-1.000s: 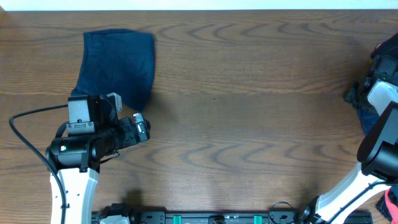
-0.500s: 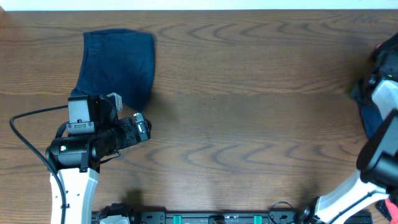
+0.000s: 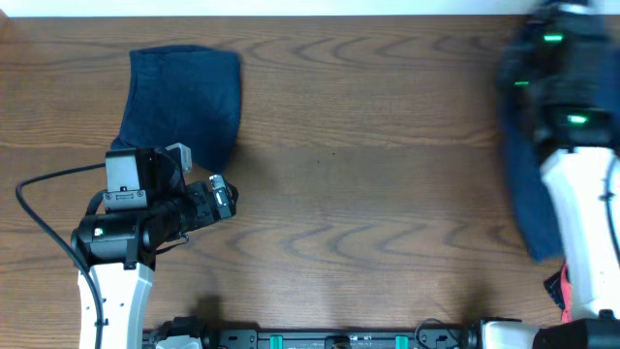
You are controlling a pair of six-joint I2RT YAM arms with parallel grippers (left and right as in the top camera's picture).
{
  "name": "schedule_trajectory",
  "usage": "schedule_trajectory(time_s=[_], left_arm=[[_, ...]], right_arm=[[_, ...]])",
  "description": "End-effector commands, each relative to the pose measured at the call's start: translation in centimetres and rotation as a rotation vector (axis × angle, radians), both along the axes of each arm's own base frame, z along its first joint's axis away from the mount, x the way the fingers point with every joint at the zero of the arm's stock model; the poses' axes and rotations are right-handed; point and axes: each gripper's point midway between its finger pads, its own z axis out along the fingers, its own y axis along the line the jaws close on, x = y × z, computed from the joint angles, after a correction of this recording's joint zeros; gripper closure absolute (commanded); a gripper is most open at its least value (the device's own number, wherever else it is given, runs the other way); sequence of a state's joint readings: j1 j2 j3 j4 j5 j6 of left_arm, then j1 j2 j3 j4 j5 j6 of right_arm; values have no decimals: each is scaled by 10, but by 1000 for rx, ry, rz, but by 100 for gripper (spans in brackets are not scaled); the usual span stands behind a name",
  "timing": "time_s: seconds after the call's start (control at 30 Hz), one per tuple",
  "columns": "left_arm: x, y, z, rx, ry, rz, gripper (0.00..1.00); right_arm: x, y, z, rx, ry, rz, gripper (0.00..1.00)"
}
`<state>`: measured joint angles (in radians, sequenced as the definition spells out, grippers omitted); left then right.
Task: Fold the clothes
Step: 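Drag the navy shorts with the right gripper leftward onto the table center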
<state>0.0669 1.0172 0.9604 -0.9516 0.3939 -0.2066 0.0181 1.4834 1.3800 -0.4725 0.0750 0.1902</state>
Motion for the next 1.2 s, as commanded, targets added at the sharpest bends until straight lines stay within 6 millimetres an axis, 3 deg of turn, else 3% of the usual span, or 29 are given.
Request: schedule_trajectory(time_s=[0.0, 0.17, 0.23, 0.27, 0.3, 0.33, 0.4, 0.5, 0.6, 0.67, 0.77, 0.9, 1.07, 1.17], left_arm=[[4, -3, 15, -9, -54, -10, 2], [6, -3, 22, -6, -95, -10, 2], [6, -3, 25, -5, -111, -11, 2], [6, -3, 26, -4, -119, -11, 2], [6, -3, 28, -4, -128, -11, 2], [6, -3, 29, -4, -135, -11, 2], [7, -3, 31, -3, -144, -11, 2], [8, -3, 31, -3, -146, -11, 2], [9, -3, 30, -3, -144, -11, 2], [11, -3, 28, -3, -137, -11, 2], [15, -3, 24, -3, -122, -16, 2], [23, -9, 14, -7, -92, -41, 16], [32, -27, 1, -10, -61, -107, 35], [38, -35, -1, -11, -69, -137, 40]], right_arm=[[5, 74, -31, 28, 73, 160, 99], [2, 177, -101, 4, 204, 360, 98], [-3, 205, -118, -13, 228, 435, 82], [-7, 219, -126, -52, 235, 494, 69], [-10, 228, -130, -91, 233, 529, 48], [-11, 231, -131, -113, 228, 531, 33], [-10, 230, -128, -141, 213, 506, 21], [-6, 210, -119, -157, 207, 446, 13], [0, 171, -121, -118, 247, 329, 18], [2, 134, -132, -57, 310, 214, 29], [-4, 86, -158, 4, 432, 88, 38], [-29, 25, -206, 80, 642, -109, 51], [-61, -11, -264, 219, 870, -190, 69], [-73, -29, -290, 222, 948, -235, 69]])
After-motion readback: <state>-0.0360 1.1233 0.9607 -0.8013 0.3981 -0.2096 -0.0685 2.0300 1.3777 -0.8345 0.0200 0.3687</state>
